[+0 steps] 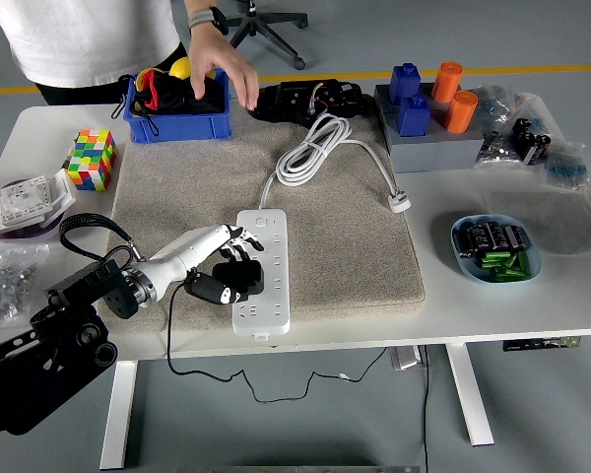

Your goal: Pull the plug out,throw it away,press the button

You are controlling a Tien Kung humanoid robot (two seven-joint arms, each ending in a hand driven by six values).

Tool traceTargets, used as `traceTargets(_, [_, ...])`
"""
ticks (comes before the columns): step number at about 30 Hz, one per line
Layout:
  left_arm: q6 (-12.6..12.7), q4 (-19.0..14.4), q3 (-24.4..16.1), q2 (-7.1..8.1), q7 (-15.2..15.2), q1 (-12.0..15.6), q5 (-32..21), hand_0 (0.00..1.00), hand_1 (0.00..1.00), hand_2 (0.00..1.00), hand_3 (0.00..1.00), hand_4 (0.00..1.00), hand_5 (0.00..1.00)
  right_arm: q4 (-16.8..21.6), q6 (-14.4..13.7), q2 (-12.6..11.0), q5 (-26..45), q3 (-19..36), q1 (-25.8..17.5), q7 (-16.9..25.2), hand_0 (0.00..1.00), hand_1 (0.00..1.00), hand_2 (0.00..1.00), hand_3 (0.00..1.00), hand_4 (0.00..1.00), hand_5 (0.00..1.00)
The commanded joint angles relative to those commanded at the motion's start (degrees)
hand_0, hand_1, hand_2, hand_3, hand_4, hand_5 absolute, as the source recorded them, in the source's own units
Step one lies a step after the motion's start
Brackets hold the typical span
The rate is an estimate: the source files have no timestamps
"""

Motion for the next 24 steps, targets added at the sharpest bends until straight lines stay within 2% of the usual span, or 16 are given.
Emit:
traceTargets(4, [0.75,0.47,-0.02,-0.18,-0.53,0.0,-0.21,0.48,0.437,0.473,0.616,0.794,0.002,0.0,0.01,-0.01,0.03,-0.11,0.01,0.02,0.741,0.66,0.645,0.613,0.661,0.472])
traceTargets(5, [0.85,0.51,-0.01,-0.2,-0.58,-0.02,-0.27,0.485,0.377,0.409,0.582,0.711,0.002,0.0,0.02,-0.02,0.04,-0.13,0.03,0.02,0.74,0.661,0.645,0.613,0.662,0.472])
traceTargets(10, [1.19,0.76,0.27,-0.29,-0.8,-0.23,-0.92,0.485,0.377,0.409,0.582,0.711,0.002,0.0,0.02,0.02,0.04,-0.02,0.05,-0.01,0.74,0.661,0.645,0.613,0.662,0.472])
traceTargets(11, [1.12,0.84,0.31,-0.3,-0.79,-0.24,-1.2,0.457,0.282,0.343,0.549,0.682,0.002,0.0,0.03,0.01,0.03,0.0,0.07,-0.03,0.741,0.661,0.645,0.613,0.662,0.473])
traceTargets(24, [1.7,-0.28,-0.58,0.09,-2.19,-0.51,-1.97,0.455,0.258,0.314,0.533,0.653,0.002,0.0,0.05,0.04,0.05,-0.04,0.1,-0.01,0.741,0.66,0.645,0.613,0.661,0.472])
